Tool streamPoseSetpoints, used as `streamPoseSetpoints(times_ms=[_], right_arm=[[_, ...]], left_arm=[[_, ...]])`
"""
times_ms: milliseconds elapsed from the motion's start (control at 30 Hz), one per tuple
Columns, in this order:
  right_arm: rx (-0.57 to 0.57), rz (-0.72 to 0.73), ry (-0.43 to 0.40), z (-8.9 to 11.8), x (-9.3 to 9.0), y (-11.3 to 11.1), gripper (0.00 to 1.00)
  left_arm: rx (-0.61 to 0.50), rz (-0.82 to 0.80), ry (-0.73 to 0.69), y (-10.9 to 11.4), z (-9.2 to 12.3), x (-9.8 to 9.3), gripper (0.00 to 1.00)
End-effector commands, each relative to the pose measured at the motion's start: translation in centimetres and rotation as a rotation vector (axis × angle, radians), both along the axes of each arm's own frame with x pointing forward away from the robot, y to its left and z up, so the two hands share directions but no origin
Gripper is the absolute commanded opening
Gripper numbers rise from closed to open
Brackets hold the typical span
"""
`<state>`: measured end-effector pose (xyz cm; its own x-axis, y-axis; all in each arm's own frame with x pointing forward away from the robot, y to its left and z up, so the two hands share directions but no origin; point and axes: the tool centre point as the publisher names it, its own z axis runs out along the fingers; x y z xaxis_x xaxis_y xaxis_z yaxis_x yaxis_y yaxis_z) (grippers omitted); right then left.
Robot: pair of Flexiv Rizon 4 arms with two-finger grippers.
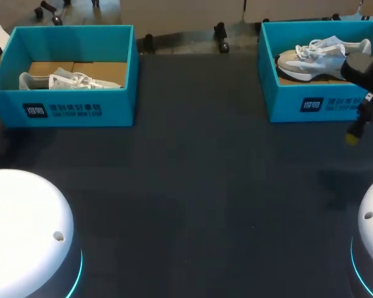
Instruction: Take the shoe out of the shoebox, open the shoe tongue, remove and reinsert the insole, then place the shoe into the shoebox
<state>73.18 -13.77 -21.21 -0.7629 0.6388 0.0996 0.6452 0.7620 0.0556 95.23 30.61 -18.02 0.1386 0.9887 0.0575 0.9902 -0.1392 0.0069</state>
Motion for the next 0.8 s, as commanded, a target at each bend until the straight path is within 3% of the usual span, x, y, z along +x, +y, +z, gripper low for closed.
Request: streamPoseSetpoints(times_ms=[33,200,367,567,700,800], right_arm=[[-0.038,-0.063,-0.034,0.1,2.2,-0.4,1.0],[-0.058,-0.269,-0.043,0.7,5.4,-3.2,1.0],[-0.079,-0.485,0.002,0.9,8.2,-6.9,1.0],[-0.108,-0.524,0.012,1.1,12.7,-10.6,1.0],[-0.061,-0.572,0.016,0.5,15.4,-12.3,1.0],[-0.061,-0.572,0.016,0.5,15.4,-12.3,1.0]], left_arm=[[0.002,0.0,-0.002,0.0,0.1,-0.1,1.0],[0.002,0.0,-0.002,0.0,0.1,-0.1,1.0],[0.002,0.0,-0.002,0.0,0.1,-0.1,1.0],[0.002,0.0,-0.002,0.0,0.1,-0.1,1.0],[0.002,0.0,-0.002,0.0,0.1,-0.1,1.0],[0.002,0.0,-0.002,0.0,0.1,-0.1,1.0]])
